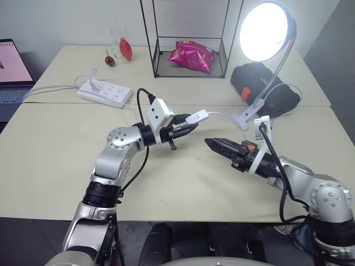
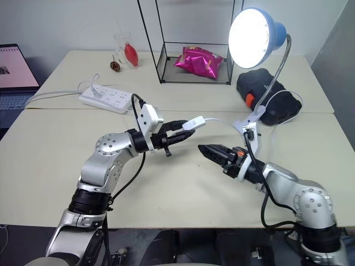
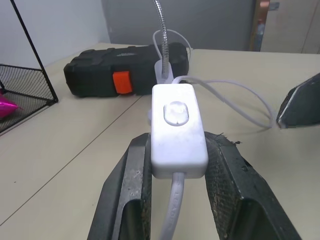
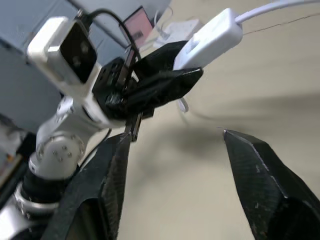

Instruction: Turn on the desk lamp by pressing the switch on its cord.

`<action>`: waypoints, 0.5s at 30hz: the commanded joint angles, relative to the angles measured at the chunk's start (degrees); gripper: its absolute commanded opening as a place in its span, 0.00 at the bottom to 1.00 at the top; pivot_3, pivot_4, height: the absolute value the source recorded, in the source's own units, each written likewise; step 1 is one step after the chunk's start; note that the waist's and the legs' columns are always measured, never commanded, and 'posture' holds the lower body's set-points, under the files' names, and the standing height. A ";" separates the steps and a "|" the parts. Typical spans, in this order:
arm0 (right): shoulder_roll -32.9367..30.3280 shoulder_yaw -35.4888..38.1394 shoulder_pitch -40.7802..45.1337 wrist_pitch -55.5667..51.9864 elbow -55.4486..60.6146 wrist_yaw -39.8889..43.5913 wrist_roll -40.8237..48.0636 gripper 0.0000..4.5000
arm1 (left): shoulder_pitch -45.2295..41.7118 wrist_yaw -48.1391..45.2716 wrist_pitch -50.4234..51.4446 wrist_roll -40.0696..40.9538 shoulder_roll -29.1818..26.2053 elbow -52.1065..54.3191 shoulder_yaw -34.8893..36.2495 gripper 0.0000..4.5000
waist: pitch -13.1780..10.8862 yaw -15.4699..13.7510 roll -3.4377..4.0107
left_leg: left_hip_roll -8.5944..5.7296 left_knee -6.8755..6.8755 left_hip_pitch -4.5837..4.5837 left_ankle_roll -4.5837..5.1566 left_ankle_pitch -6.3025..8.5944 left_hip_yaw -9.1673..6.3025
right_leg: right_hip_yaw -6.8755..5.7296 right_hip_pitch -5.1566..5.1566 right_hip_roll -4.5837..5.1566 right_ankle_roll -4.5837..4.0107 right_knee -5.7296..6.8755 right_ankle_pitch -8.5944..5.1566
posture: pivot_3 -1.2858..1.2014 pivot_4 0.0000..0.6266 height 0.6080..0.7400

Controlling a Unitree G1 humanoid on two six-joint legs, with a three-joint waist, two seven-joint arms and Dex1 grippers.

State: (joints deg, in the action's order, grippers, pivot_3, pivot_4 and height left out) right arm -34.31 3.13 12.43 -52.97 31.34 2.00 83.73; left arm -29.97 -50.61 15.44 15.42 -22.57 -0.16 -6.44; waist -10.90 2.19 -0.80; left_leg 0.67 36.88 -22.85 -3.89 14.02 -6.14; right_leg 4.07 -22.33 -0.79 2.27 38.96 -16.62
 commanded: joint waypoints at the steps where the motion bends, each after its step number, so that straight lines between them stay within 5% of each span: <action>1: -6.40 0.48 1.63 -0.89 4.90 8.42 -5.54 0.91 | 0.08 0.23 -2.60 -1.56 -0.89 -0.18 -0.20 0.25 | -0.02 -0.04 0.03 | 0.01 0.00 0.00 0.00 0.00 -0.02 | -0.01 0.00 -0.01 0.00 0.00 0.00 | 0.52 0.24 1.00; 3: -10.08 1.54 2.47 -0.80 5.49 12.16 -7.84 0.99 | 0.08 0.43 -3.47 -2.60 -1.06 -1.47 -0.49 0.25 | -0.02 -0.07 0.02 | -0.01 0.00 0.00 0.00 0.00 0.01 | 0.00 -0.01 0.01 0.00 0.00 0.00 | 0.52 0.24 1.00; 10: -20.58 -1.31 6.62 4.24 3.77 24.71 -25.89 1.00 | -0.38 0.95 -6.79 -6.12 -0.28 -8.46 -2.13 0.25 | -0.02 -0.30 0.02 | -0.02 0.02 0.01 0.00 0.00 0.03 | 0.00 0.00 0.02 0.01 -0.03 0.00 | 0.52 0.24 1.00; 15: -21.30 -4.61 7.87 8.09 0.21 30.01 -35.46 1.00 | 0.04 -0.15 -11.17 -8.94 -0.13 -12.81 -4.48 0.25 | -0.05 -0.33 -0.02 | 0.00 0.01 -0.01 0.00 0.00 0.03 | -0.02 -0.01 0.03 0.01 -0.06 0.00 | 0.52 0.24 1.00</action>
State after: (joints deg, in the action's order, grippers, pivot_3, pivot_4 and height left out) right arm -55.58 -1.41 19.33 -47.02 31.82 29.74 51.20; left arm -29.87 -50.57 6.69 7.35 -22.67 -12.49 -10.47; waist -10.94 1.86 -0.81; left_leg 0.66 36.89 -22.86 -3.89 14.02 -6.10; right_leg 4.06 -22.34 -0.76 2.28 38.90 -16.62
